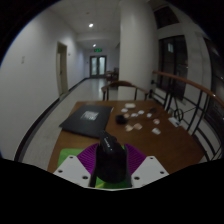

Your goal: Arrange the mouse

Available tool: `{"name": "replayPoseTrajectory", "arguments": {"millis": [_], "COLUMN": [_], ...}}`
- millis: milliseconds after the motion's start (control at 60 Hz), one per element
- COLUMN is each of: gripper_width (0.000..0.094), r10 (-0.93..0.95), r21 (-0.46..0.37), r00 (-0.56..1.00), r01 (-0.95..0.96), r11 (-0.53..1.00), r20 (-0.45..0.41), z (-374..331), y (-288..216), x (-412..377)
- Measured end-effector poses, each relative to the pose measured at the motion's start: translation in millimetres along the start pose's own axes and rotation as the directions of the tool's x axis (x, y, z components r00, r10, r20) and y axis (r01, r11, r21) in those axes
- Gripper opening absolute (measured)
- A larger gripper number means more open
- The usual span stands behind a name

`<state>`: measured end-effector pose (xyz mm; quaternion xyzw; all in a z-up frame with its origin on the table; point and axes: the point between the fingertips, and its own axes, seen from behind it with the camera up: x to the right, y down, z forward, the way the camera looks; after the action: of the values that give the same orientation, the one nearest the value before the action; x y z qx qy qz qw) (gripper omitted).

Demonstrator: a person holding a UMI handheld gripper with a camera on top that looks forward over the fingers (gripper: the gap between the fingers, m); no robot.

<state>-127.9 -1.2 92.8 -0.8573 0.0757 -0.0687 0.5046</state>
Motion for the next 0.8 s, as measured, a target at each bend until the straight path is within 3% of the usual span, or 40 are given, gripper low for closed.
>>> {"name": "replayPoseTrajectory", "arguments": {"millis": [167,200,417,450,483,500,583,717,800], "gripper_width": [0.0405,0.0407,0.0405,0.0453,0.0566,0.0558,0.0867,0.0851,0.0847], "r10": [-0.086,-0.117,-0.113,-0.118,-0.114,-0.111,-0.087,-0.091,-0.113], "r21": [-0.134,-0.089,-0.062,-0.06,-0.061,-0.067,-0.106,-0.093,-0.087], "r00": [0.995,0.993,0.994,0.993,0.993,0.993,0.996,0.995,0.994], "r01": [0.092,0.119,0.112,0.117,0.112,0.109,0.083,0.094,0.113], "r11": [0.987,0.989,0.992,0.991,0.992,0.992,0.991,0.991,0.99], "r20": [0.051,0.027,-0.014,-0.017,-0.027,-0.029,-0.034,0.036,0.012], "z": [42,51,45,48,46,46,35,-9,-55], "y": [86,80,78,78,78,79,86,85,97], "x": [-37,-29,-34,-33,-35,-34,-32,-47,-46]}}
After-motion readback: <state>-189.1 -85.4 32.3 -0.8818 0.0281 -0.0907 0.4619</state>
